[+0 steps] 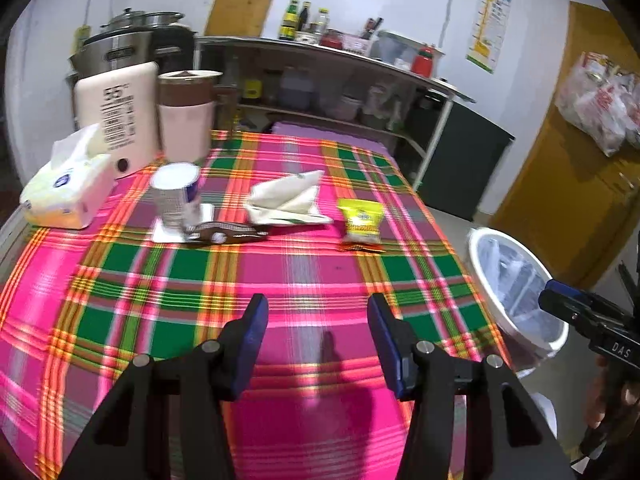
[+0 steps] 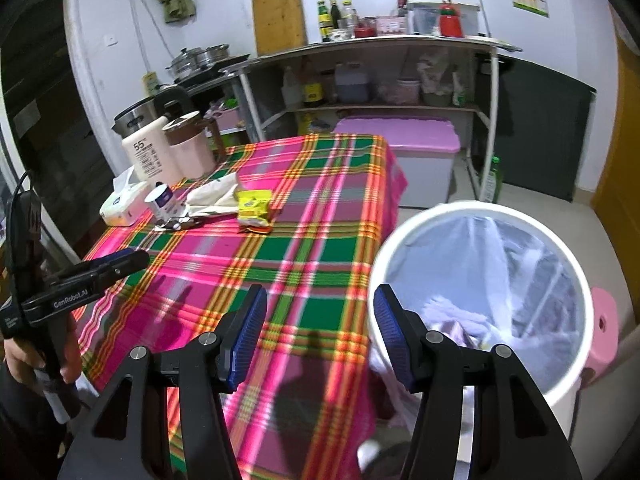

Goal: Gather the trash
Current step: 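Move both tools back from the bin toward the table, then grasp the white paper cup with the left gripper while the right gripper grasps the yellow snack packet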

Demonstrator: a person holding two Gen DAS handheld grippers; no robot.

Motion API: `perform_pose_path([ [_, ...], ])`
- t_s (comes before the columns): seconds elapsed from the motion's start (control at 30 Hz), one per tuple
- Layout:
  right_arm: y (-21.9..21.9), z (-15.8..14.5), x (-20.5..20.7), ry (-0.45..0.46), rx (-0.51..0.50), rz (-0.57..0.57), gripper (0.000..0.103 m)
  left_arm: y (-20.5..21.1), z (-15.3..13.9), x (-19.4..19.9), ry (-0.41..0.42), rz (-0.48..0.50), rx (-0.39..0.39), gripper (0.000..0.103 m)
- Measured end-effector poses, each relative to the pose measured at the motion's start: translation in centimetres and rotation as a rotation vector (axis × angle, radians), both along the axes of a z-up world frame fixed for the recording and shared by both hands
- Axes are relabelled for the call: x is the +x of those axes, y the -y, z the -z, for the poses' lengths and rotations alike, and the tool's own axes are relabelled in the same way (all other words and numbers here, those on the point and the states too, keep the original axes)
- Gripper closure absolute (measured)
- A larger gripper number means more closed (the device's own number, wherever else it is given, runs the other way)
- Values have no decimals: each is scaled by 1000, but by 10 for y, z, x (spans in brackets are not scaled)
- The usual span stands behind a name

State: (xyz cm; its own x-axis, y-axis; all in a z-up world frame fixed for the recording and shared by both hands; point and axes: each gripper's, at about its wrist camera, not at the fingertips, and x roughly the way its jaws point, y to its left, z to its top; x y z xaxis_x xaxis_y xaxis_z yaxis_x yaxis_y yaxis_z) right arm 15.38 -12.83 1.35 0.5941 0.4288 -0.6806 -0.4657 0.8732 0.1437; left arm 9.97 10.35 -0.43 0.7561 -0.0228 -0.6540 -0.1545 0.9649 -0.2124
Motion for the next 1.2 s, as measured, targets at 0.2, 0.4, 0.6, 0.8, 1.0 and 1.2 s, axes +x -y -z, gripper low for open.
perform_pose_path([
  [0.2, -27, 3, 15, -28, -1, -32, 46, -30, 4, 1, -15, -67, 1, 50],
  [0.4, -56, 11, 31, -54, -9, -66, 46, -53, 9, 7, -30, -105, 5, 49],
  [0.6, -83, 19, 46, -72, -24, -92, 46, -78, 14, 19, -43, -142, 3, 49],
  [0.8, -108, 30, 65, -87, -27, -97, 46, -97, 18, 33, -49, -165, 1, 46],
  [1.0, -126, 43, 86, -104, -36, -70, 46, -109, 22, 54, -60, -171, 5, 44],
  [1.2, -135, 53, 103, -112, -43, -49, 46, -115, 22, 73, -62, -155, 5, 41],
])
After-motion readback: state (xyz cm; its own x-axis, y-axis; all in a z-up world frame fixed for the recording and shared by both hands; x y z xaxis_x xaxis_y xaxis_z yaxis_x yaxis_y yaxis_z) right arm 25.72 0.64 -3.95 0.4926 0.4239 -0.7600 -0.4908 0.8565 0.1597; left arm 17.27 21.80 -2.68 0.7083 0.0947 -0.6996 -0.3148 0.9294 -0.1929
